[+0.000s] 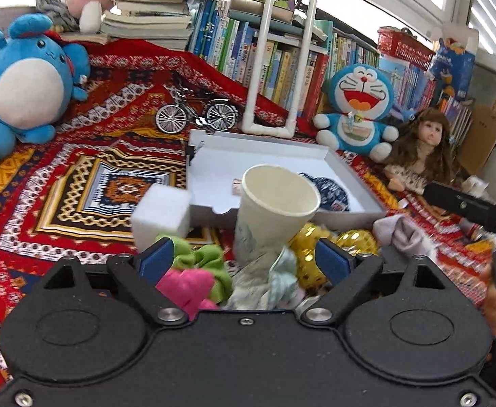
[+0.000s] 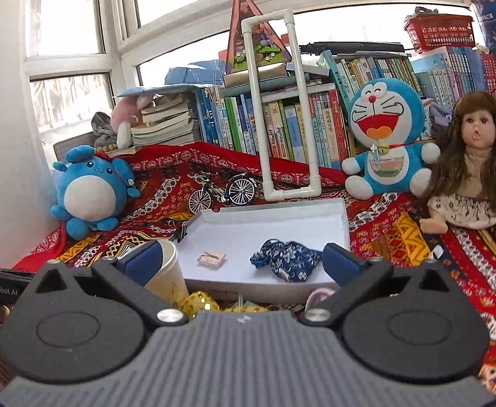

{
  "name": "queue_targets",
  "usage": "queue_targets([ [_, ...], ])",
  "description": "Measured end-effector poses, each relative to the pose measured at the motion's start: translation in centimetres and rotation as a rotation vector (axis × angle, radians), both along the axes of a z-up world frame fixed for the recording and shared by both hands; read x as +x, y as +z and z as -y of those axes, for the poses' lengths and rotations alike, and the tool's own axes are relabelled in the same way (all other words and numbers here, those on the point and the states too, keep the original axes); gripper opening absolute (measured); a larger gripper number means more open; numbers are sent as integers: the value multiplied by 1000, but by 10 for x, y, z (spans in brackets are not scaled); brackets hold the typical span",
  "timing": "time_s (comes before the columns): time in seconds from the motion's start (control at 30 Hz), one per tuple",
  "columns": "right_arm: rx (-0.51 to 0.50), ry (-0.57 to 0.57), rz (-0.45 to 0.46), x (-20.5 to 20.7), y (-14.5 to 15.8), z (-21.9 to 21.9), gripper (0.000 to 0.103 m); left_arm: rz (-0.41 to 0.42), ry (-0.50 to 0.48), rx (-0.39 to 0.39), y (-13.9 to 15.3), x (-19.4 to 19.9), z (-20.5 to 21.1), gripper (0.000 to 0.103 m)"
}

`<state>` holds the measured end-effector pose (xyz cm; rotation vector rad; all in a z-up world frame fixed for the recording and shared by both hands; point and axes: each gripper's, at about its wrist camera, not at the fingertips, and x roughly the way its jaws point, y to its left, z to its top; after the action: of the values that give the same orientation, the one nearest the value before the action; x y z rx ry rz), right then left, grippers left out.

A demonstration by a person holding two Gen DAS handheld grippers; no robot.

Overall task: Organize soft objects
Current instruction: 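Move both tools back from the tray toward the pile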

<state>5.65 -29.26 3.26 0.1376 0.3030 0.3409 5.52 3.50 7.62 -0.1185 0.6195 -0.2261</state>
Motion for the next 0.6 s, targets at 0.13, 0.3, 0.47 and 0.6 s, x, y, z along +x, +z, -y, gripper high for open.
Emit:
queue_targets([
  [0.13, 31, -23, 5, -6, -11, 3, 103, 10, 13, 10, -8, -10, -1, 91],
  [0.3, 31, -67, 49, -15, -18, 5, 103, 8, 42, -14, -18, -20, -8, 91],
  [0.47, -30, -111, 84, -22, -24, 2, 103, 43, 60, 17, -25, -31, -9, 94],
  [0.6, -27, -127, 86, -26, -30, 4, 103, 53, 61, 30, -29, -37, -8, 95],
])
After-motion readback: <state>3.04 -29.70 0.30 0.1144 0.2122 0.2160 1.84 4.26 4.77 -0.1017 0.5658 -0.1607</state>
